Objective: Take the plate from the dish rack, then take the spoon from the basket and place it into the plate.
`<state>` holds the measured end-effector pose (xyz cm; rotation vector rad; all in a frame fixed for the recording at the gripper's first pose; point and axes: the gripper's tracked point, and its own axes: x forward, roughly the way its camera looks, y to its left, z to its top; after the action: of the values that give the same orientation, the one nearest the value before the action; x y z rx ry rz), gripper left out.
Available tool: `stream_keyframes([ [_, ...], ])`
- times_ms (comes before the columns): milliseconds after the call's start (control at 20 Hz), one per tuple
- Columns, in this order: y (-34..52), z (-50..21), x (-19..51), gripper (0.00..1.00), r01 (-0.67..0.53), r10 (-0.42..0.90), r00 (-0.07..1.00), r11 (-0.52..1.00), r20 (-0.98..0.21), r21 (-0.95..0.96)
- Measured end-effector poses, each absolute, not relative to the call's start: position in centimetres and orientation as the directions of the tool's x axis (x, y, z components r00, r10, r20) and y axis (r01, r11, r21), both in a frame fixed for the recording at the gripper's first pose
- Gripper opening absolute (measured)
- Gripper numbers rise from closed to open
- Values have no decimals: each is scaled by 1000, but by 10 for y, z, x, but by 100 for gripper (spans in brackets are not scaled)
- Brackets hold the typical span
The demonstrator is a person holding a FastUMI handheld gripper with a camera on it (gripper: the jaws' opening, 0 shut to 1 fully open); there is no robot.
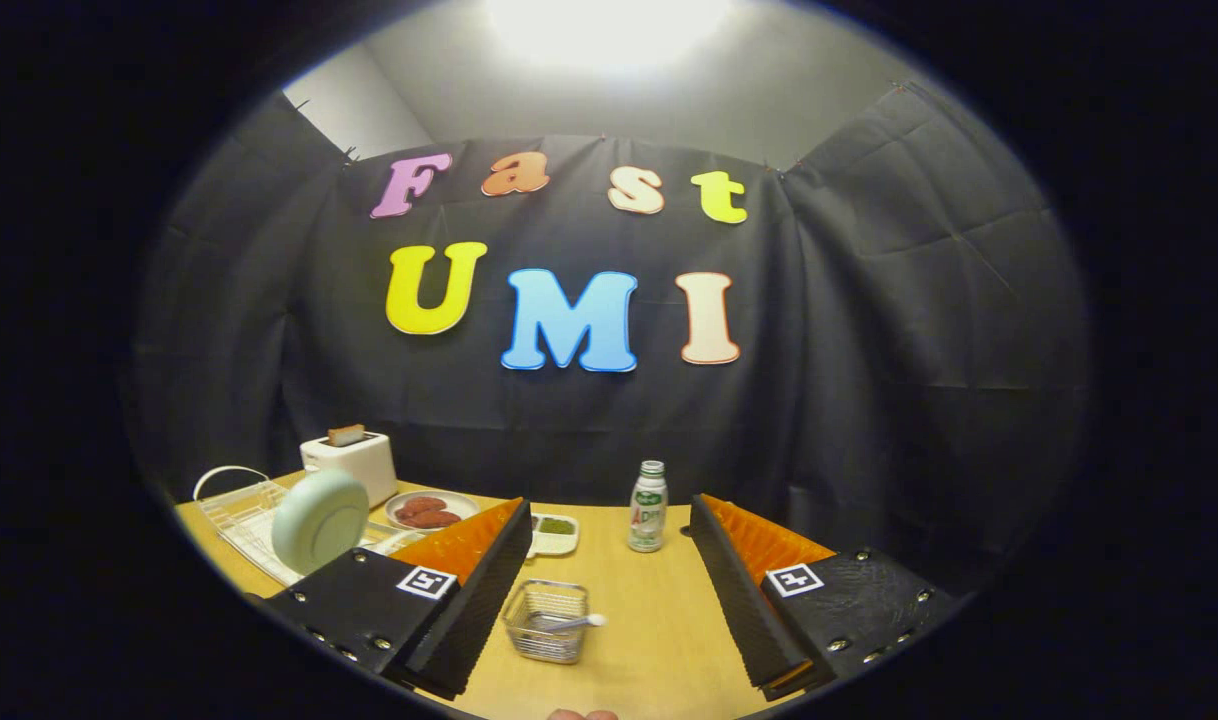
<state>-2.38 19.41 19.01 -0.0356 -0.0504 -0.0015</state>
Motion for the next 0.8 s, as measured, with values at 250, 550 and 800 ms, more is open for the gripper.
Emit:
stream_keyframes([
  [250,298,193,-3,97,-76,79,996,996,-47,56],
  [550,397,172,32,97,-140,185,963,965,-197,220],
  [800,436,129,65,97,-107,203,916,955,-346,275],
])
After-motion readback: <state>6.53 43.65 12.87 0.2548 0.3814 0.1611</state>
